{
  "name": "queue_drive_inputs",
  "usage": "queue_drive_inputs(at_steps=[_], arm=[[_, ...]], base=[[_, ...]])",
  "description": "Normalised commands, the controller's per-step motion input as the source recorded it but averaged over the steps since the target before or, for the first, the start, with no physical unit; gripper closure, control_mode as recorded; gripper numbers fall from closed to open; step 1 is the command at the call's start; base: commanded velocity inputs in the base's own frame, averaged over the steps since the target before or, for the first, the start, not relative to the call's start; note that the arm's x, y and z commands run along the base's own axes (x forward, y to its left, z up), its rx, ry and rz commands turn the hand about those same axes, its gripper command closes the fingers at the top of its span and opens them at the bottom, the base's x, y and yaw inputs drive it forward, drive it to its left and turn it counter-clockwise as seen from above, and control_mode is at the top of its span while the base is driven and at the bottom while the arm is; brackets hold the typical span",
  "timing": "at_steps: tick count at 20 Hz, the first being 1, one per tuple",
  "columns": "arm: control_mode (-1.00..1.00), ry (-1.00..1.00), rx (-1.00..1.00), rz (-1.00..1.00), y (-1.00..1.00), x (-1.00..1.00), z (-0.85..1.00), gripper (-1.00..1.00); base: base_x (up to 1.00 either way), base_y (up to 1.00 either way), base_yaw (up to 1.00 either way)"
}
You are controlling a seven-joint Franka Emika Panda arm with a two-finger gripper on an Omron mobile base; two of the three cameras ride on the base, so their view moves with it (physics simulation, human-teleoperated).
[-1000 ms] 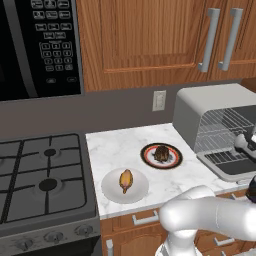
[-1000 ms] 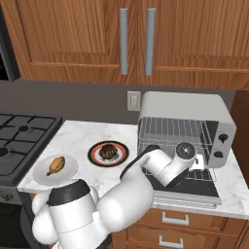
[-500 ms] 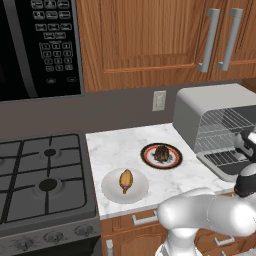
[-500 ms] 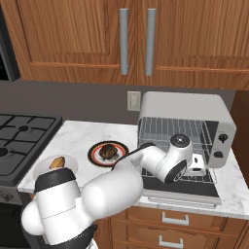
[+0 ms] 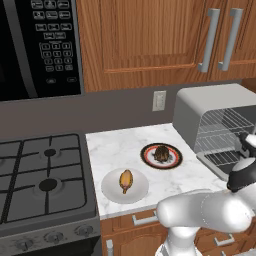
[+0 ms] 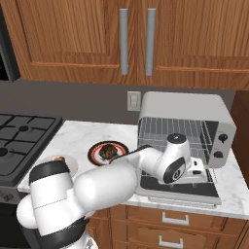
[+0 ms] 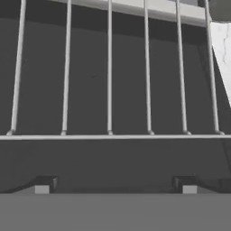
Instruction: Open the toaster oven door. Place the bread on the bottom rack in the toaster oven and place the chicken drumstick on the top rack.
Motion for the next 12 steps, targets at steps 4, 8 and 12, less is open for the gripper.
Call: queue_drive_inputs(at_steps=[4, 8, 12], arm=[[-1.00, 0.00, 0.11, 0.00, -0.01, -0.24, 0.38, -1.00], [-1.00, 0.00, 0.13, 0.00, 0.00, -0.19, 0.59, -1.00], [-1.00, 0.00, 0.06, -0.01, 0.14, -0.18, 0.42, -1.00]], base=[[0.00, 0.00, 0.00], [0.00, 0.00, 0.00], [0.00, 0.00, 0.00]])
